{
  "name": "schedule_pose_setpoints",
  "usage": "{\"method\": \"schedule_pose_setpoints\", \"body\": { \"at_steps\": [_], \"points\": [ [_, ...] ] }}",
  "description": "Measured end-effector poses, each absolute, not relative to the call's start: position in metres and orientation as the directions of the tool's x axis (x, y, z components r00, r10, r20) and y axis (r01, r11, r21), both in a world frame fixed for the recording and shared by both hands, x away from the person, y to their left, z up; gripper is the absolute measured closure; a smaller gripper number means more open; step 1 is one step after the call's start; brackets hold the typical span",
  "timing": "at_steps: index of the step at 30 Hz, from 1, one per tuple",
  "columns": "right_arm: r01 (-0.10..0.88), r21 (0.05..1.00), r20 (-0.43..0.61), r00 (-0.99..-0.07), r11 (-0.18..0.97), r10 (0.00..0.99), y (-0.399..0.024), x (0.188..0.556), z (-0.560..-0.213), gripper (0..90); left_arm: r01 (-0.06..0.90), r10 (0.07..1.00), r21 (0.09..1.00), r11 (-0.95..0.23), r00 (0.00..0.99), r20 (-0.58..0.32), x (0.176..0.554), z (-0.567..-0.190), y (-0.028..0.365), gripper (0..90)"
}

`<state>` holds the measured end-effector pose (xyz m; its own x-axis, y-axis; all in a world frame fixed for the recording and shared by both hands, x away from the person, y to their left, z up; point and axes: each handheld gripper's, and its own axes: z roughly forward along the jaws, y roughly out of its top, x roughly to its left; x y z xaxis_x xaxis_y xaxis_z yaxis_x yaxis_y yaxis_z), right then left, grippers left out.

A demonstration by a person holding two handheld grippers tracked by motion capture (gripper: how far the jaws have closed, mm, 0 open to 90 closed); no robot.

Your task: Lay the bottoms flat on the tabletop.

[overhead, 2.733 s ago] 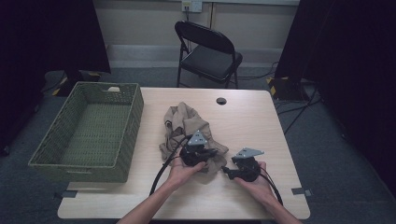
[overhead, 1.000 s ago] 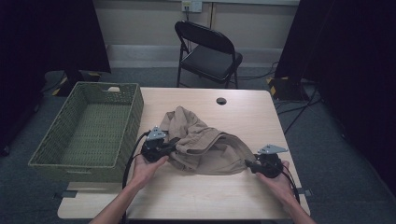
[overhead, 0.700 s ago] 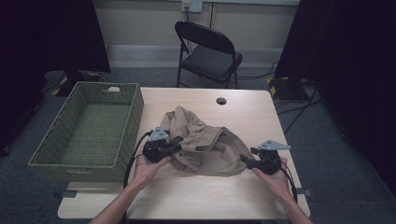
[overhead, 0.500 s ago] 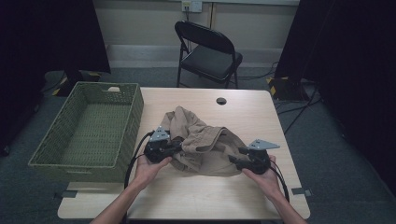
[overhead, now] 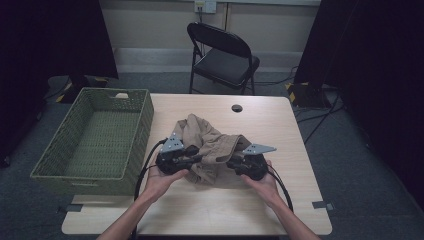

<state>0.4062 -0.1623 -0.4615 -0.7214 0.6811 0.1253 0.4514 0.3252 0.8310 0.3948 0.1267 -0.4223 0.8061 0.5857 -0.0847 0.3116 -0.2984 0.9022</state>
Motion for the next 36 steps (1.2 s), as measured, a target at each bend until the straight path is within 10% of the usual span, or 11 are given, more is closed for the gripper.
{"method": "schedule_pose_setpoints", "body": {
  "at_steps": [12, 19, 36],
  "points": [
    [0.433, 0.844, 0.12, -0.726, 0.315, 0.677, -0.159, 0.411, -0.456, 78.1, 0.259, 0.524, 0.874, -0.412, 0.852, -0.005, 0.406, -0.42, 0.087, 38.5],
    [0.435, 0.845, 0.119, -0.719, 0.31, 0.684, -0.167, 0.409, -0.455, 73.2, 0.276, 0.546, 0.867, -0.415, 0.838, -0.005, 0.412, -0.425, 0.086, 77.4],
    [0.555, 0.797, 0.146, -0.561, 0.239, 0.815, -0.254, 0.405, -0.47, 39.6, 0.488, 0.702, 0.806, -0.336, 0.7, -0.132, 0.423, -0.458, 0.147, 79.2]
  ]
}}
